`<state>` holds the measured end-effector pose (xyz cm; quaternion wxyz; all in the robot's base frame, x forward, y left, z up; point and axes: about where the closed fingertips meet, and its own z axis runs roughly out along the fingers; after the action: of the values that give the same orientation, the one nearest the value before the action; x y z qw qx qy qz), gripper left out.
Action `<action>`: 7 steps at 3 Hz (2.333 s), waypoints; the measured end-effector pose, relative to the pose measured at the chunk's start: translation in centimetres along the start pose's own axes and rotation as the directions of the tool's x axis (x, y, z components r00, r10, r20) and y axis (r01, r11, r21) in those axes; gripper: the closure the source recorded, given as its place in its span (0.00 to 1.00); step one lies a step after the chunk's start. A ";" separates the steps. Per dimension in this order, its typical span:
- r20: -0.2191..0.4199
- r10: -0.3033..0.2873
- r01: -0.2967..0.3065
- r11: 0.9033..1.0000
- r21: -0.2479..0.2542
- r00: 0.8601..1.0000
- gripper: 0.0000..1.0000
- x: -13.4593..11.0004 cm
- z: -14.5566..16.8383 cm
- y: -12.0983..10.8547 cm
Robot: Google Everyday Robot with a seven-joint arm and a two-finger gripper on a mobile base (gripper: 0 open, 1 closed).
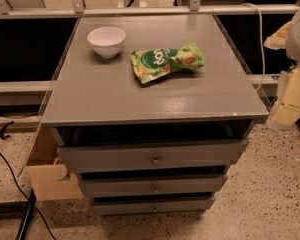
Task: Open top drawer
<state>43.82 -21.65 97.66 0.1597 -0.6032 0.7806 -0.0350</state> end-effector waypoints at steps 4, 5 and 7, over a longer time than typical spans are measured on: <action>0.116 0.022 -0.024 1.000 0.013 0.993 0.00 0.6 4.5 4.2; 0.134 0.029 -0.029 1.000 0.001 0.991 0.00 1.2 7.0 5.5; 0.149 0.077 -0.067 0.995 -0.071 0.986 0.00 2.1 17.1 10.5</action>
Offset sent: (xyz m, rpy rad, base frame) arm -0.0096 0.0021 -0.0183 0.0318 0.0089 -0.0161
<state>38.57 -18.47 78.49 0.1998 -0.5806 0.7881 0.0426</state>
